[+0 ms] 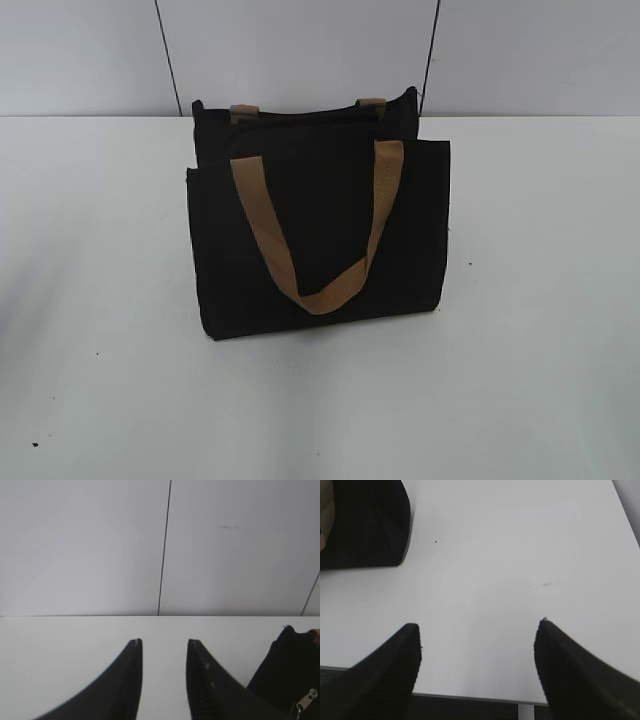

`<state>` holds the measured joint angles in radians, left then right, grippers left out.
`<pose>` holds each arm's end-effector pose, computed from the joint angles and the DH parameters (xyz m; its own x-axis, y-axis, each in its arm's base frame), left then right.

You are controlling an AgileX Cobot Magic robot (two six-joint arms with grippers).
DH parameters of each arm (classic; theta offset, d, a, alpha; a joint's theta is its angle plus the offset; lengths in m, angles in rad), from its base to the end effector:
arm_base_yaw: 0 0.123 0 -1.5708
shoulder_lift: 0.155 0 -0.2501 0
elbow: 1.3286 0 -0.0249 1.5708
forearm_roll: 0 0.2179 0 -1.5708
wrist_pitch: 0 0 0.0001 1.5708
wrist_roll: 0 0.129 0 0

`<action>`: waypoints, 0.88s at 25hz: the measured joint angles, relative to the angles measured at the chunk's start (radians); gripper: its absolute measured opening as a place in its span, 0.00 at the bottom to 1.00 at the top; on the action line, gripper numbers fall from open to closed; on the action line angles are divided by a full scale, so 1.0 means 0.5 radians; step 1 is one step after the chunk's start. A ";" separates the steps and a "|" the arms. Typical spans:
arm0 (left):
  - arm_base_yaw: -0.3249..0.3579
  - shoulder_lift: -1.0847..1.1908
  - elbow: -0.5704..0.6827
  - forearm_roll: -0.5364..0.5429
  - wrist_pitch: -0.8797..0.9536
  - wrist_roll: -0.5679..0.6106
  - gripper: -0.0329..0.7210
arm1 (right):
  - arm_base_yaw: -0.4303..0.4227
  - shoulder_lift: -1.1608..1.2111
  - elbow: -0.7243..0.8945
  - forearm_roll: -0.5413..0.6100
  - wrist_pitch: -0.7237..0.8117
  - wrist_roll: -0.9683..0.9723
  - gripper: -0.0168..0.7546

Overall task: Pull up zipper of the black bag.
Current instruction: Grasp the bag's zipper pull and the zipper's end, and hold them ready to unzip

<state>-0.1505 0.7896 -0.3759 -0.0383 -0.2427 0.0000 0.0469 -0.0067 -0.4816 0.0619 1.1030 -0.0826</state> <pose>0.1943 -0.0283 0.2684 -0.0881 -0.0242 -0.9958 0.1377 0.9898 -0.0363 0.0328 0.0087 0.2346 -0.4962 -0.0779 -0.8647 -0.1218 0.9924 -0.0195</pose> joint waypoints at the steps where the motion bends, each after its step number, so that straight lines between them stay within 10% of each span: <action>1: -0.040 0.142 0.017 0.000 -0.103 0.000 0.39 | 0.000 0.000 0.000 0.000 0.000 0.000 0.72; 8: -0.314 0.786 0.032 0.039 -0.804 -0.034 0.51 | 0.000 0.000 0.000 0.000 0.000 0.000 0.72; 22: -0.340 2.018 0.034 0.499 -1.669 -0.246 0.56 | 0.000 0.000 0.000 0.000 0.000 0.000 0.72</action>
<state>-0.3203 1.7988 -0.3587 0.2114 -1.0771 -0.1228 0.0469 -0.0067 -0.4816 0.0619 1.1030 -0.0826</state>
